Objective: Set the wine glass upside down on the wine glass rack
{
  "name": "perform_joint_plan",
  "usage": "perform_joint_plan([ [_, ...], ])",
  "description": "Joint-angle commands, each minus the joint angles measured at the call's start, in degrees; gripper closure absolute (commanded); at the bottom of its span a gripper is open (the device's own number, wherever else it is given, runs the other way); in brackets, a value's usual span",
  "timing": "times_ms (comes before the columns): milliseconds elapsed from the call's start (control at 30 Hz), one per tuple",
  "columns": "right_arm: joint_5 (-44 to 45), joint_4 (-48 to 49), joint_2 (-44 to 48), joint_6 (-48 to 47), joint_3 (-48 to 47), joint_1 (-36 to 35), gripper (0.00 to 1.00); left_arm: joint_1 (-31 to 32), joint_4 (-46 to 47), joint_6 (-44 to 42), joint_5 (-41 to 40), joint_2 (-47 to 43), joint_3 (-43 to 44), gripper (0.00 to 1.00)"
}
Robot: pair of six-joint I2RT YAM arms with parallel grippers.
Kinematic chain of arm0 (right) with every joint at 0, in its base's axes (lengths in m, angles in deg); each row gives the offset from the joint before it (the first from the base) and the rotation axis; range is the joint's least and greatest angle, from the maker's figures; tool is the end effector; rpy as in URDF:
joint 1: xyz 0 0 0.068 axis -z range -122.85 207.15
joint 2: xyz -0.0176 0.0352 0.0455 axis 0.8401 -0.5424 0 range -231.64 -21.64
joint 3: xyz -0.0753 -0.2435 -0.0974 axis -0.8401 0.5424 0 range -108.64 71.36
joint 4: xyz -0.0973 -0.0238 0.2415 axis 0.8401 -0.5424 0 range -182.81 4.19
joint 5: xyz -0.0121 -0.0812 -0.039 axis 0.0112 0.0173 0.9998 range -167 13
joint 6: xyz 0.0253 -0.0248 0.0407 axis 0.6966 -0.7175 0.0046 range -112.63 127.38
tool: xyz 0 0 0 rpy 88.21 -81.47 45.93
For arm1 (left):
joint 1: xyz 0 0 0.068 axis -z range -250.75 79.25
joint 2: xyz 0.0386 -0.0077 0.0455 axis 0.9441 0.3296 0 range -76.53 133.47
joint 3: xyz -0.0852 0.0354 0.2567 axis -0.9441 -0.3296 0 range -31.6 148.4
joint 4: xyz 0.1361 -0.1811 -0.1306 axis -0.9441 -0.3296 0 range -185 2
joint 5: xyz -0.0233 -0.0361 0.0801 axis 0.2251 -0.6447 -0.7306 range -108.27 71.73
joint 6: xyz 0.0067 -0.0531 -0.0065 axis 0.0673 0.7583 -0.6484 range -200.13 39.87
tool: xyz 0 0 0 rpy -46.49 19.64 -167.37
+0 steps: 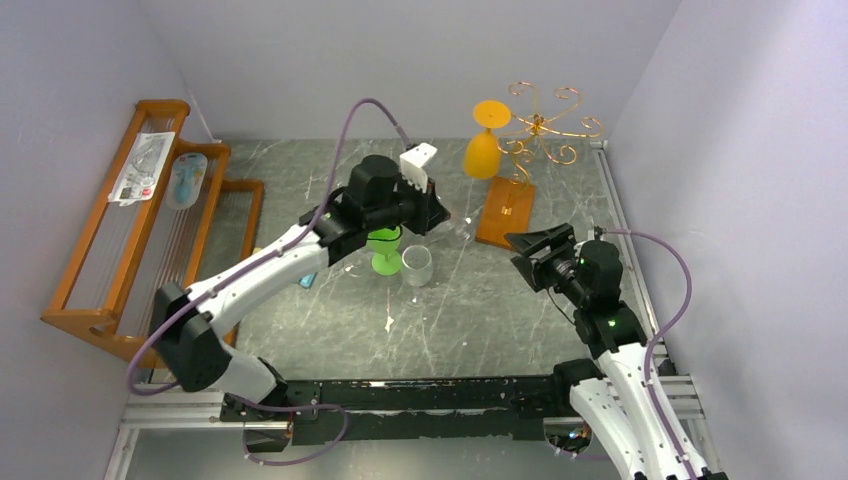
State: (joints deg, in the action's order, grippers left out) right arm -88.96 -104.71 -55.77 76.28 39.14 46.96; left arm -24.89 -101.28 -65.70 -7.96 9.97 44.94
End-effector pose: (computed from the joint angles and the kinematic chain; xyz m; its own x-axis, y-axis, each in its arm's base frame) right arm 0.1463 0.0338 0.2748 -0.4653 0.8437 -0.2678 0.1952 0.3929 0.8986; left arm 0.2432 -0.2597 0.3506 -0.4706 0.1330 -0.8723 0.7263 0.6198 -0.2973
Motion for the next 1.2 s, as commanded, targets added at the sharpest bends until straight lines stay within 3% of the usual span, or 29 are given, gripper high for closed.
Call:
perform_joint_plan([
  [0,2.5,5.8,1.5,15.1,1.4,0.2,0.26,0.5,21.1,4.4,5.0,-6.7,-7.4,0.95],
  [233,7.0,8.1,2.2,20.2,-2.3,0.0,0.28,0.5,53.2,13.4,4.9,-15.3,-27.0,0.95],
  [467,5.2,8.0,-1.3,25.2,-5.2,-0.6,0.31,0.8,74.7,21.4,5.3,-13.2,-33.5,0.95],
  [867,6.2,6.0,-7.1,28.5,-7.3,-4.6,0.36,3.9,88.4,26.8,3.5,-5.5,-32.9,0.95],
  [1167,15.5,12.8,-11.1,32.7,-5.8,-13.0,0.53,6.7,90.8,24.9,0.4,-3.7,-32.9,0.95],
])
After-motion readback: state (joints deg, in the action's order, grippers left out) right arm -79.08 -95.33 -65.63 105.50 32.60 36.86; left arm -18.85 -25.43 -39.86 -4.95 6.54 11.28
